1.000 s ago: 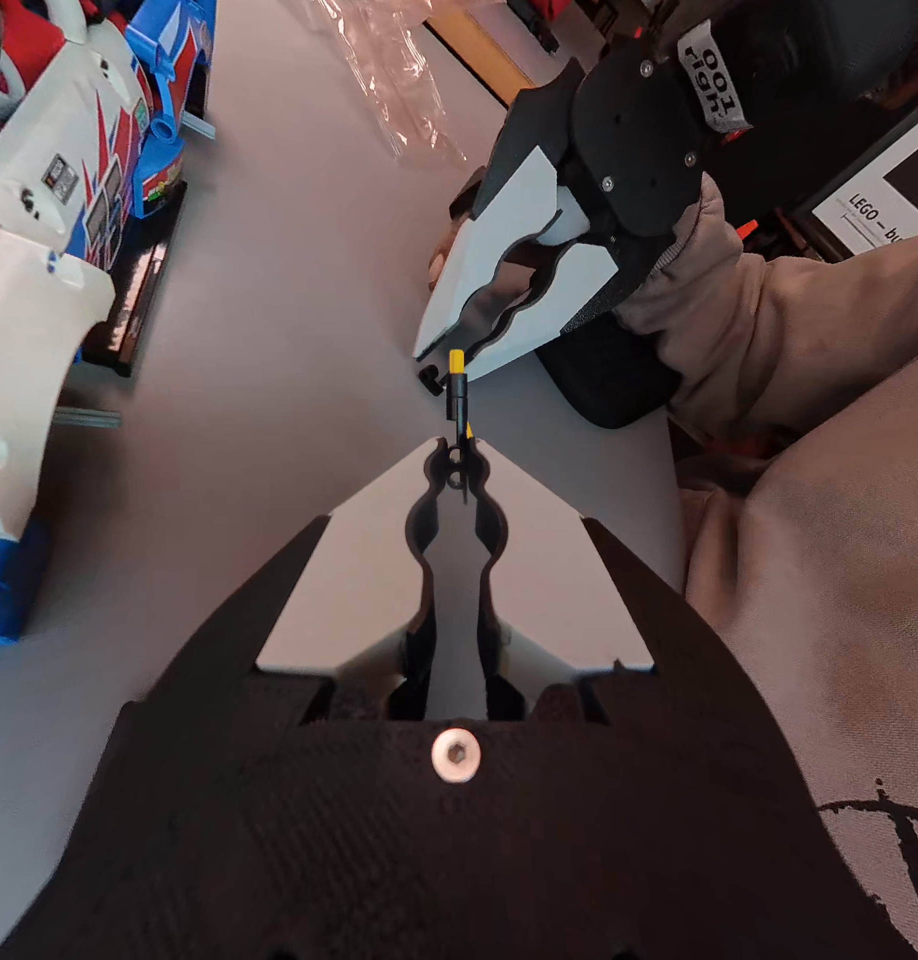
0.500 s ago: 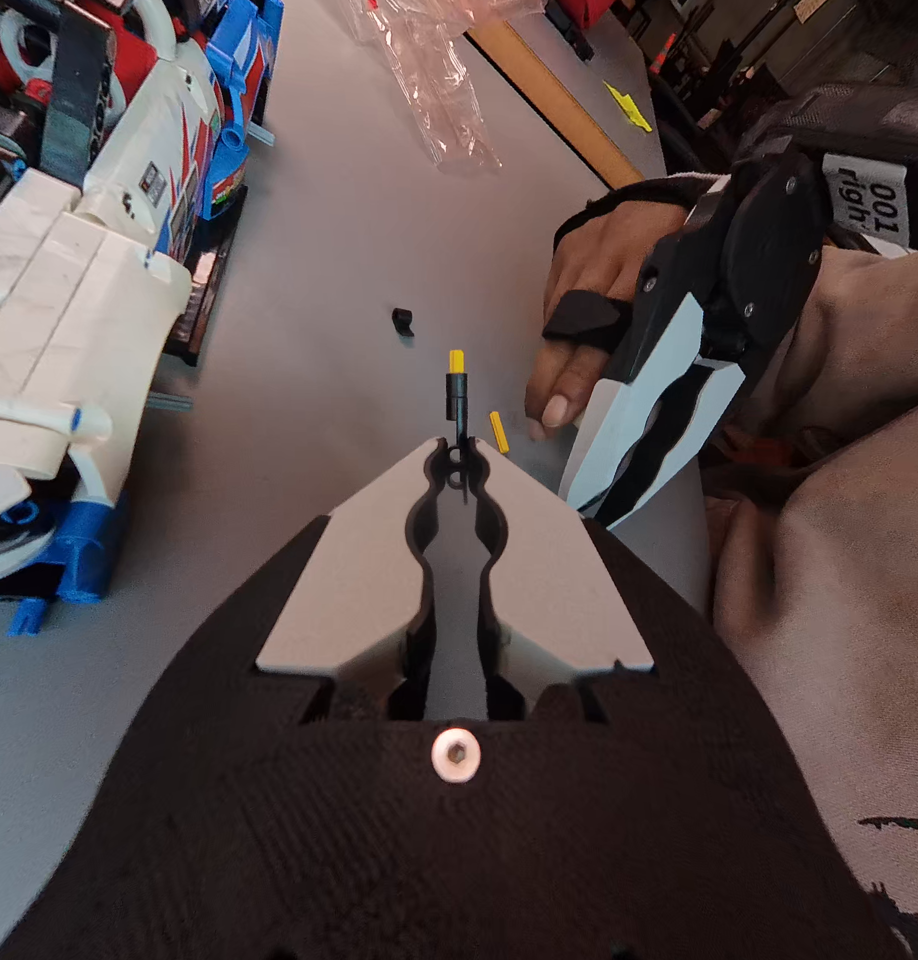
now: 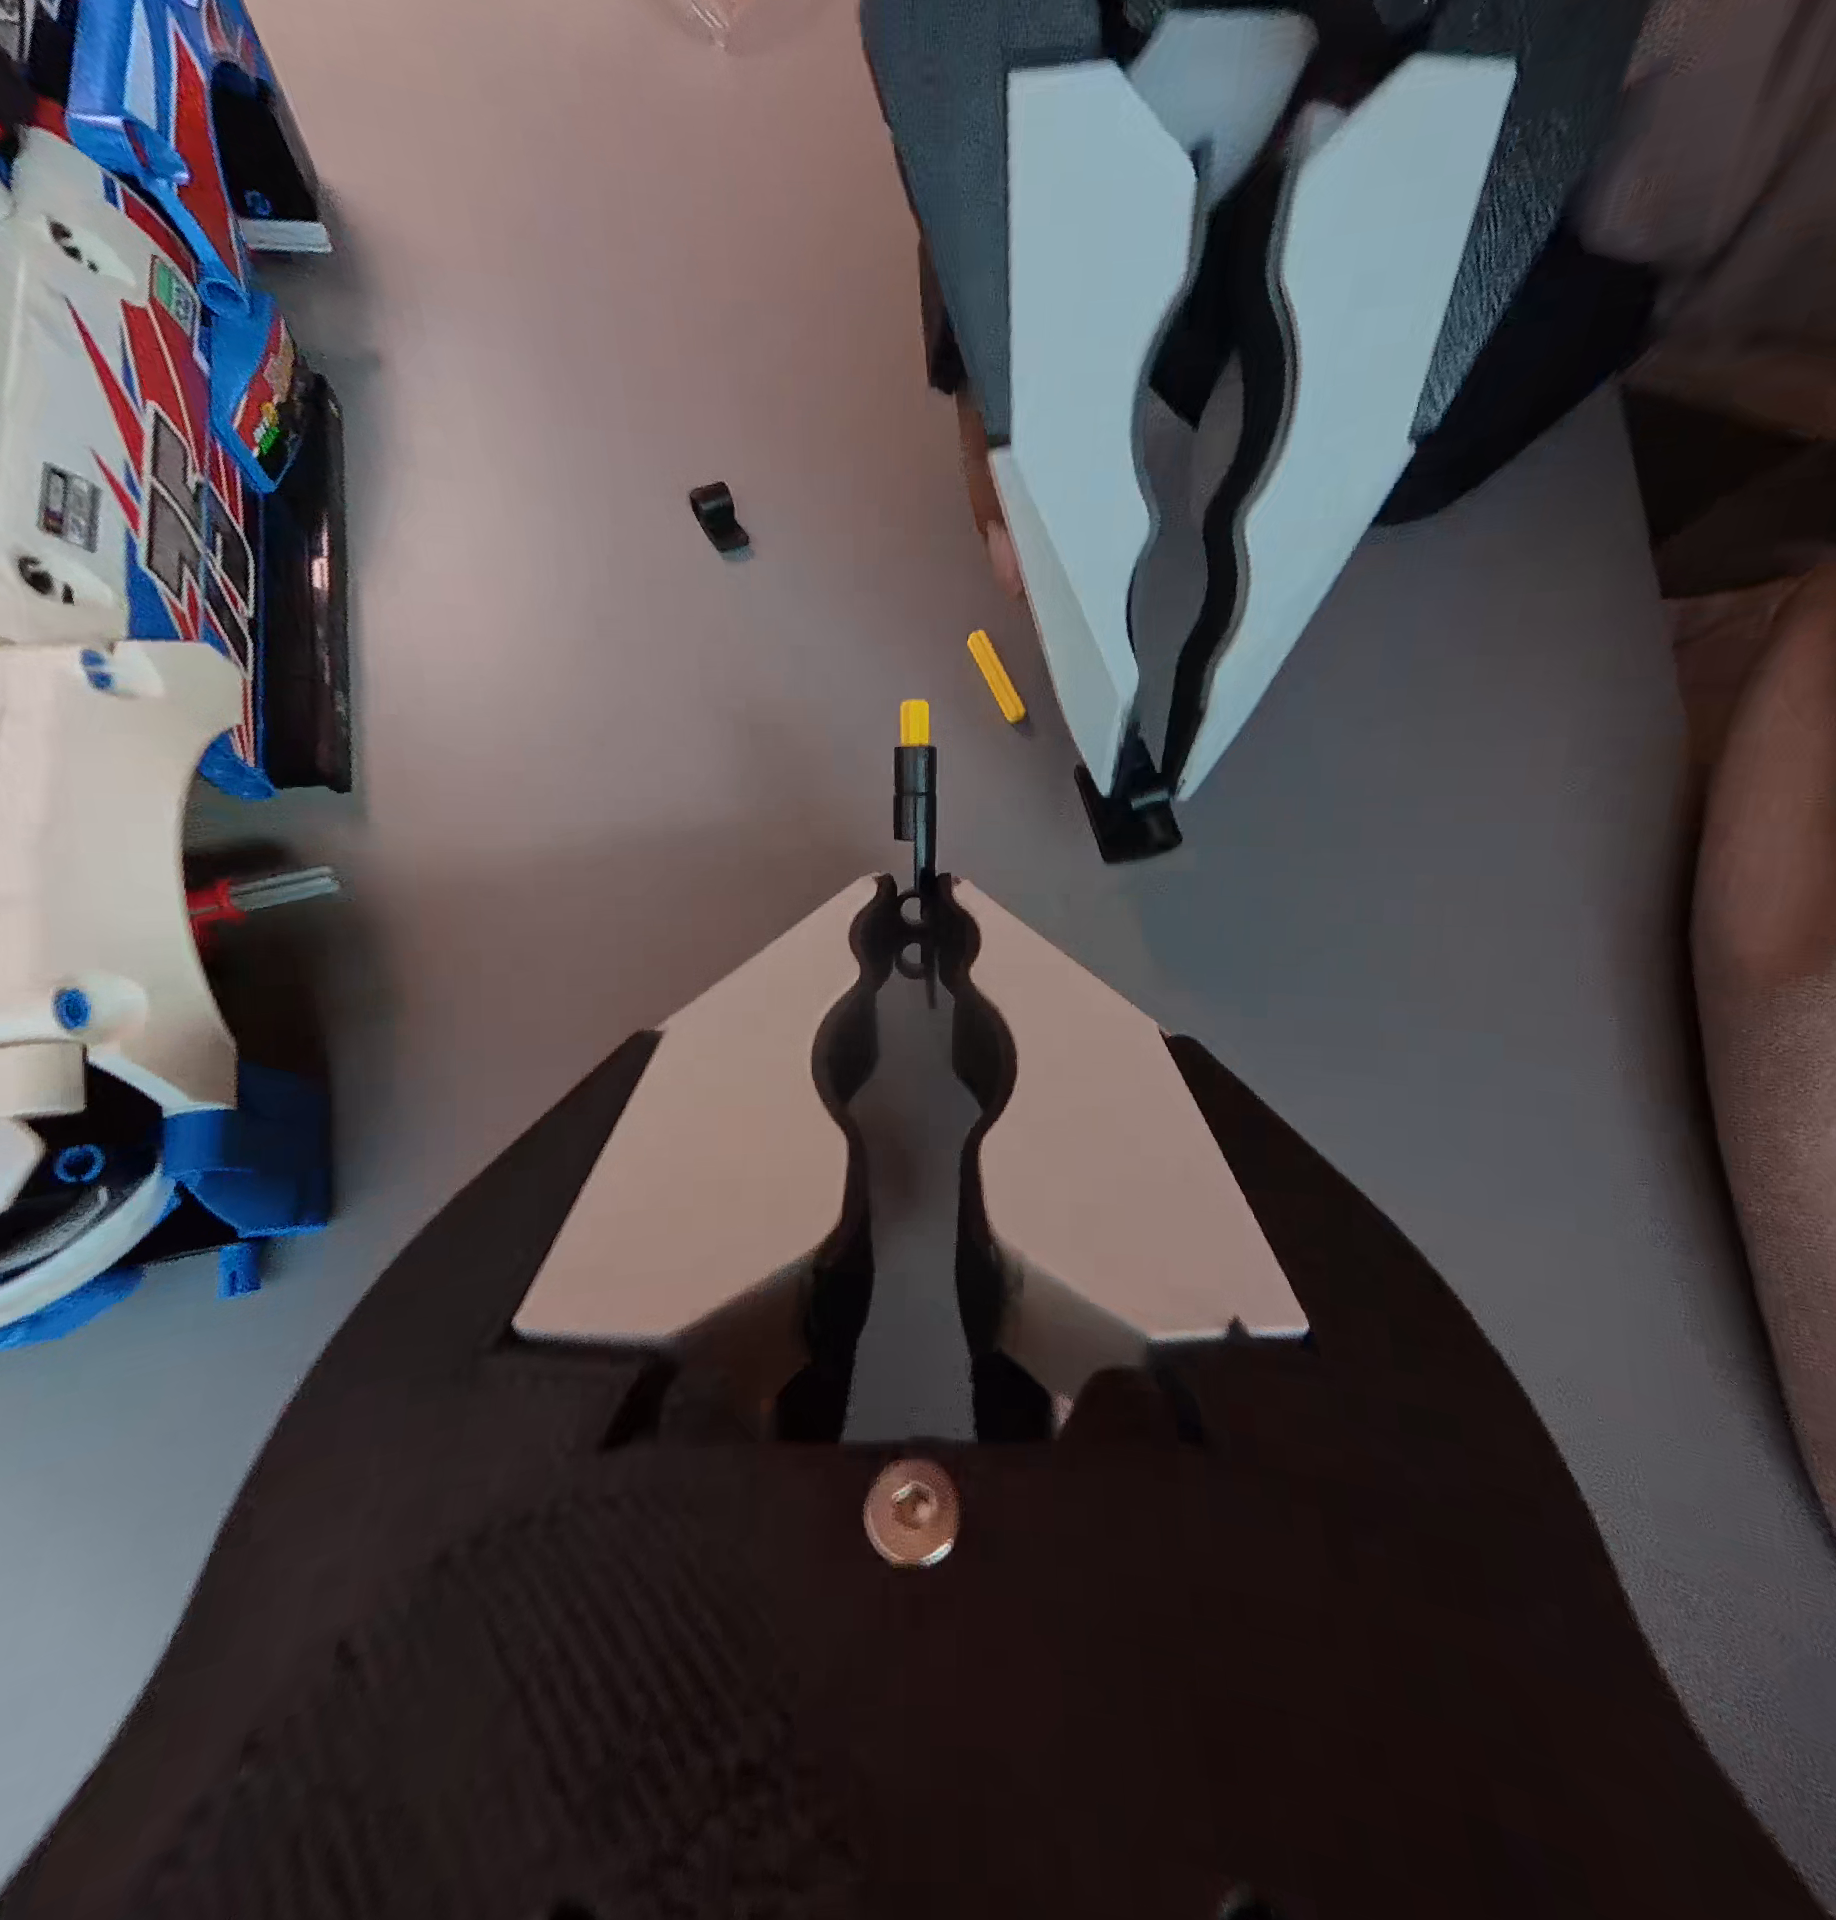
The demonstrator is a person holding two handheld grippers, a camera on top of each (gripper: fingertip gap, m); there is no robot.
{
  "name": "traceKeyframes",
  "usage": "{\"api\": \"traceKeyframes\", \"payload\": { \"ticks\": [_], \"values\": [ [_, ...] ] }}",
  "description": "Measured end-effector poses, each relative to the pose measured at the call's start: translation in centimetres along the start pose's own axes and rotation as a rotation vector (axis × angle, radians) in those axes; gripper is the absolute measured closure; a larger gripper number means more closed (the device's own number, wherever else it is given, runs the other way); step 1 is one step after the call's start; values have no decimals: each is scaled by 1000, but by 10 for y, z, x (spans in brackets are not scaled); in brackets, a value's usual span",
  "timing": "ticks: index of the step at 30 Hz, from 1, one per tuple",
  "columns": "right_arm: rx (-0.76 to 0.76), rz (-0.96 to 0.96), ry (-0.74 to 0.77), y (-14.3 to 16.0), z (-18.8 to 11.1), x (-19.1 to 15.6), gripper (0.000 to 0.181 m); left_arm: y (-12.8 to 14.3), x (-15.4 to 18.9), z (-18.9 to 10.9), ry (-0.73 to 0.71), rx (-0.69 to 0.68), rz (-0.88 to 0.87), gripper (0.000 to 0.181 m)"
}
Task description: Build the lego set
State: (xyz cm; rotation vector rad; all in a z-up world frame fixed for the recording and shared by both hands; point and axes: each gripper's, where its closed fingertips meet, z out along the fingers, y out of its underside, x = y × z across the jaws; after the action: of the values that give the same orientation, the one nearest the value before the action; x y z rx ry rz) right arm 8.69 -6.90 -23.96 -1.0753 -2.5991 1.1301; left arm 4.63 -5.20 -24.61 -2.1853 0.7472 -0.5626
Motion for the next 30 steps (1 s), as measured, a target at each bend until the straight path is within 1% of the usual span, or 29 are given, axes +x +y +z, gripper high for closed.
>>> {"api": "traceKeyframes", "payload": {
  "ticks": [4,7,9,13,17,19,23,26,28,30],
  "values": [
    [42,114,47,8,-15,13,176,10,-1,2,-65,-75,143,176],
    [84,241,1,6,-14,14,176,9,5,3,-37,-76,148,176],
    [91,308,-67,5,-11,9,176,9,10,4,-4,-67,130,176],
    [80,378,-123,7,-7,4,176,13,13,3,4,-92,164,176],
    [104,389,-130,5,-8,5,176,15,14,4,-18,-115,228,172],
    [134,396,-149,0,-10,4,176,11,12,2,-40,-102,252,165],
    [188,434,-171,-7,-13,7,176,-6,16,-4,-58,-11,302,161],
    [211,450,-192,-10,-12,6,176,-22,28,-6,-46,86,360,161],
    [228,457,-206,-14,-13,5,176,-27,34,-5,-46,108,397,162],
    [253,463,-226,-18,-15,3,176,-28,35,-4,-61,110,416,169]
  ]
}}
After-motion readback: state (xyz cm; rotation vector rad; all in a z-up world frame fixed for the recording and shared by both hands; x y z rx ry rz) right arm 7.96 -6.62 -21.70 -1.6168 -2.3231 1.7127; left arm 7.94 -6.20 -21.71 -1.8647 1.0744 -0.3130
